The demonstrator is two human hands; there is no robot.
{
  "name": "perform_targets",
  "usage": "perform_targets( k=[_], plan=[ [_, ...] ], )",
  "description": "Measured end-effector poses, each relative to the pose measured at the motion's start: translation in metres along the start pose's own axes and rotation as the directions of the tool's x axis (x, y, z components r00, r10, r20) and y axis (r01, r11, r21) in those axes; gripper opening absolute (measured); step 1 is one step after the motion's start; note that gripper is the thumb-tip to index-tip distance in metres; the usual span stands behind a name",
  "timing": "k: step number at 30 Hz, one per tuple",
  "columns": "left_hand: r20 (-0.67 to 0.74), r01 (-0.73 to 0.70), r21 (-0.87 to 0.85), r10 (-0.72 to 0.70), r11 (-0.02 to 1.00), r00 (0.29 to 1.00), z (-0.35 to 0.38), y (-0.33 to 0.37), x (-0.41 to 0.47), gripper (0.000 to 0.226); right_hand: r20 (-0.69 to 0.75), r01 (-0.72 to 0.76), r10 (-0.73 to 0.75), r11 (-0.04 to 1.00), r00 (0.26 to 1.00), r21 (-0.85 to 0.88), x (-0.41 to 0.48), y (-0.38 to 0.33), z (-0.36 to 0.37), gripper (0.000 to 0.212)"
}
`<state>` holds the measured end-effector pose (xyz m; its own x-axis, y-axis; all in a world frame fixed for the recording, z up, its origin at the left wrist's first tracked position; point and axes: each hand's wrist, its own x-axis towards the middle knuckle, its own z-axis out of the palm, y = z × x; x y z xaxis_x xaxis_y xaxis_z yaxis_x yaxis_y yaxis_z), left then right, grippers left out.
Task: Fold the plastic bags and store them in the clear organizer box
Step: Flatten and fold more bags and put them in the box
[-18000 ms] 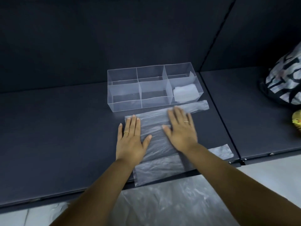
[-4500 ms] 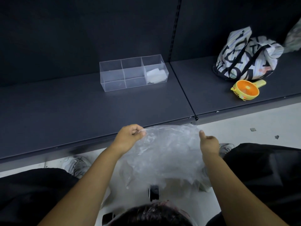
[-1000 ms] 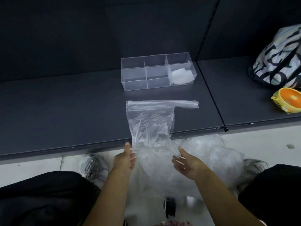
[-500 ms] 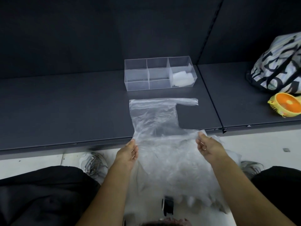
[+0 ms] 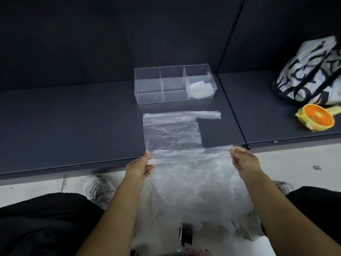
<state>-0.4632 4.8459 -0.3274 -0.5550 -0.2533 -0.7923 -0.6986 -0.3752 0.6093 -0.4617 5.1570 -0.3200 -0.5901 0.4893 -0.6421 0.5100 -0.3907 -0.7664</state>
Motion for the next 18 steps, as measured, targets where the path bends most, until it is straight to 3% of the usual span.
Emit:
perform_targets(
  k=[5, 8, 10, 12, 14, 15, 16, 18],
  plan=[
    [-0.055, -0.057, -0.035, 0.055, 0.998, 0.997, 0.006, 0.003, 0.000, 0.013, -0.089, 0.116, -0.129, 0.983, 0.988, -0.141, 0.011, -0.007, 0.007, 0.023],
    [-0.124, -0.056, -0.070, 0.047, 0.996, 0.991, 0.008, -0.001, -0.004, 0.015, -0.166, 0.158, -0.211, 0.946, 0.963, -0.284, 0.012, -0.009, 0.014, 0.013],
    [-0.252, -0.177, 0.194, 0.223, 0.965, 0.942, 0.007, -0.003, -0.005, 0.017, -0.252, 0.180, -0.373, 0.809, 0.893, -0.559, 0.007, -0.009, 0.024, 0.021],
    [-0.299, -0.322, 0.563, 0.551, 0.761, 0.779, 0.006, -0.002, -0.004, 0.021, -0.207, 0.248, -0.606, 0.580, 0.768, -0.776, -0.004, -0.008, 0.043, 0.034],
    [-0.138, -0.495, 0.728, 0.808, 0.475, 0.573, 0.012, 0.004, -0.002, 0.024, 0.018, 0.454, -0.751, 0.379, 0.660, -0.806, -0.017, -0.002, 0.073, 0.036],
    [0.001, -0.547, 0.778, 0.869, 0.309, 0.494, 0.018, 0.007, 0.004, 0.027, 0.173, 0.571, -0.755, 0.304, 0.633, -0.763, -0.023, 0.004, 0.090, 0.036],
    [0.152, -0.564, 0.810, 0.872, 0.160, 0.465, 0.025, 0.010, 0.010, 0.032, 0.330, 0.665, -0.714, 0.251, 0.618, -0.703, -0.029, 0.012, 0.108, 0.037],
    [0.370, -0.541, 0.840, 0.769, -0.038, 0.522, 0.034, 0.016, 0.027, 0.046, 0.604, 0.790, -0.565, 0.150, 0.562, -0.594, -0.037, 0.028, 0.141, 0.042]
  ],
)
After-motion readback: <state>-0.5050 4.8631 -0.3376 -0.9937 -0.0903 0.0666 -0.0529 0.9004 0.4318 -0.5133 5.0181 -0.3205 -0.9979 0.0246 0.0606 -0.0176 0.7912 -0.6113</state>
